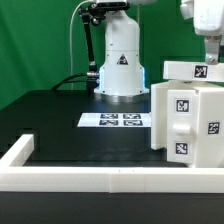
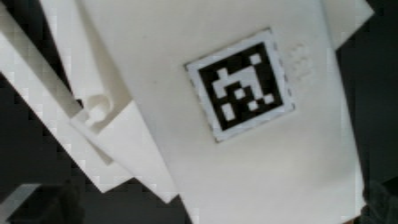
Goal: Assemble cabinet
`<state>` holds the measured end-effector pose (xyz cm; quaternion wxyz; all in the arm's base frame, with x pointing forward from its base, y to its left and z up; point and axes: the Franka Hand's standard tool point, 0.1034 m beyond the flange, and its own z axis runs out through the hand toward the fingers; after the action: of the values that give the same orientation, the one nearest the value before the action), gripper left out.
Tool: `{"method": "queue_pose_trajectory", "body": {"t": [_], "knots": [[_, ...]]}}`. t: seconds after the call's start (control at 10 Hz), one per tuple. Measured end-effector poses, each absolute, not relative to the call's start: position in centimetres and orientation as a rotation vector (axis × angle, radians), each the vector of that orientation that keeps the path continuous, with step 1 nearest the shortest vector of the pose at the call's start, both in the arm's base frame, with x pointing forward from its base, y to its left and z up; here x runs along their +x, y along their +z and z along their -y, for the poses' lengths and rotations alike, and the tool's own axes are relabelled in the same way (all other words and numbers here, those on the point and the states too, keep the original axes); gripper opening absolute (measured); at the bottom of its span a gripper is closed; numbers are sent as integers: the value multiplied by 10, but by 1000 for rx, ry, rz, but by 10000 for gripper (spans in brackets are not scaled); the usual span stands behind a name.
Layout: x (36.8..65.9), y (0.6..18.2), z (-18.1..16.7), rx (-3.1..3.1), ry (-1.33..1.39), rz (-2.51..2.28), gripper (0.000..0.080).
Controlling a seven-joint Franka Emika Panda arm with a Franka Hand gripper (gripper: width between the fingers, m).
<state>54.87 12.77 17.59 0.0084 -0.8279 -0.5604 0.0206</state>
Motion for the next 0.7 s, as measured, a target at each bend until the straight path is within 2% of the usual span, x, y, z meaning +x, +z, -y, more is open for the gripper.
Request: {"method": "queue_pose_trajectory", "body": {"t": [0.4, 0.7], "knots": [[541, 168, -124, -2275, 92, 2159, 797], [536, 161, -118, -2289, 77, 2151, 797]]}}
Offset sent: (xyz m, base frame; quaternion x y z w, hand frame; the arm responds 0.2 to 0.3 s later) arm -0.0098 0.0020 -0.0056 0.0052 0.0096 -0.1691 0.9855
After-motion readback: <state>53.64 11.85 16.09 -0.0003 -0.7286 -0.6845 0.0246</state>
